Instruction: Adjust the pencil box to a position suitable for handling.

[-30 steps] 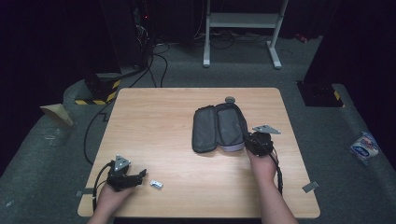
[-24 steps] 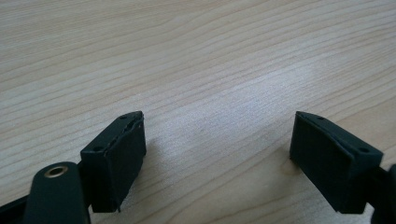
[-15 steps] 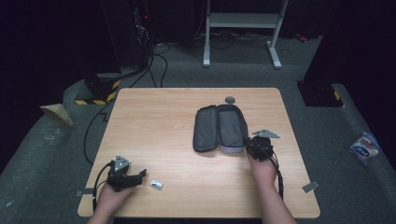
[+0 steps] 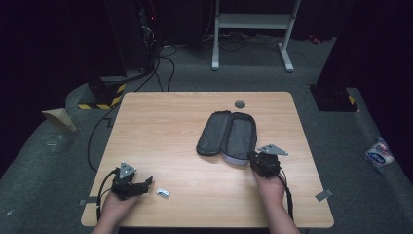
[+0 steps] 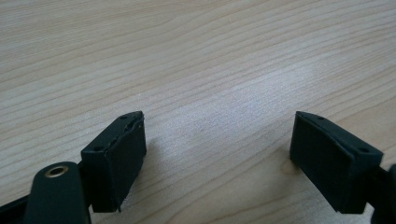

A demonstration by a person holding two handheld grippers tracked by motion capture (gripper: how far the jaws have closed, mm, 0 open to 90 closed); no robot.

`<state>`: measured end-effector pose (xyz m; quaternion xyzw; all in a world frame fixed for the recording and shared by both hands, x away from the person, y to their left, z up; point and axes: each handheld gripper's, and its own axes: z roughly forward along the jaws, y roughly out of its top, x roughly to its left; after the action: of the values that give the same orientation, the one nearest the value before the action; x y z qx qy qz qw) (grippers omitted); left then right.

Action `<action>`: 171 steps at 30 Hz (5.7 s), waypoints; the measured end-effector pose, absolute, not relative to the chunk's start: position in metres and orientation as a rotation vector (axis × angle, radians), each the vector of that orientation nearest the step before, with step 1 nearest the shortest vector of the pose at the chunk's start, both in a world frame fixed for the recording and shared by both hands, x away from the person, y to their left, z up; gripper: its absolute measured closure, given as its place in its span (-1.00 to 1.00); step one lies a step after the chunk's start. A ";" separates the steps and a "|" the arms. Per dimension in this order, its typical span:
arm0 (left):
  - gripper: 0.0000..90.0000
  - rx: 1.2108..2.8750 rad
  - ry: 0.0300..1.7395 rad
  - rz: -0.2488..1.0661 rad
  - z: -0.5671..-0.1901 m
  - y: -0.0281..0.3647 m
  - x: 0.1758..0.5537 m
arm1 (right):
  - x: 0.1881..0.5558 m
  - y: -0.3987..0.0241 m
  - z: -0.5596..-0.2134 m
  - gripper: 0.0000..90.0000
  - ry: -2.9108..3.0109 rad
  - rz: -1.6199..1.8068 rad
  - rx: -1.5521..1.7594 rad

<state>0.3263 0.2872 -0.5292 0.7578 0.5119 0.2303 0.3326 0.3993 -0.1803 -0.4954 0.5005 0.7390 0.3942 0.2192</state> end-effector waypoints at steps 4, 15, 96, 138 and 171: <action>-0.58 1.979 1.339 0.602 -0.529 0.287 0.326 | 0.389 -0.173 -0.496 0.67 2.056 1.118 1.367; -0.58 1.980 1.335 0.599 -0.529 0.287 0.326 | 0.368 -0.141 -0.497 0.67 2.111 1.199 1.295; -0.12 1.964 1.323 0.608 -0.527 0.291 0.323 | 0.421 -0.170 -0.503 0.85 2.034 1.121 1.386; 0.41 1.916 1.210 0.414 -0.502 0.162 0.377 | 0.366 -0.142 -0.518 0.91 2.122 1.187 1.235; -0.01 1.835 1.149 0.520 -0.496 0.158 0.363 | 0.364 -0.143 -0.500 0.49 2.041 1.271 1.249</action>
<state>0.3629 0.1583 -0.4955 0.7393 0.4631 0.2094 0.4418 0.3640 -0.1433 -0.4999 0.4503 0.7358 0.4581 0.2144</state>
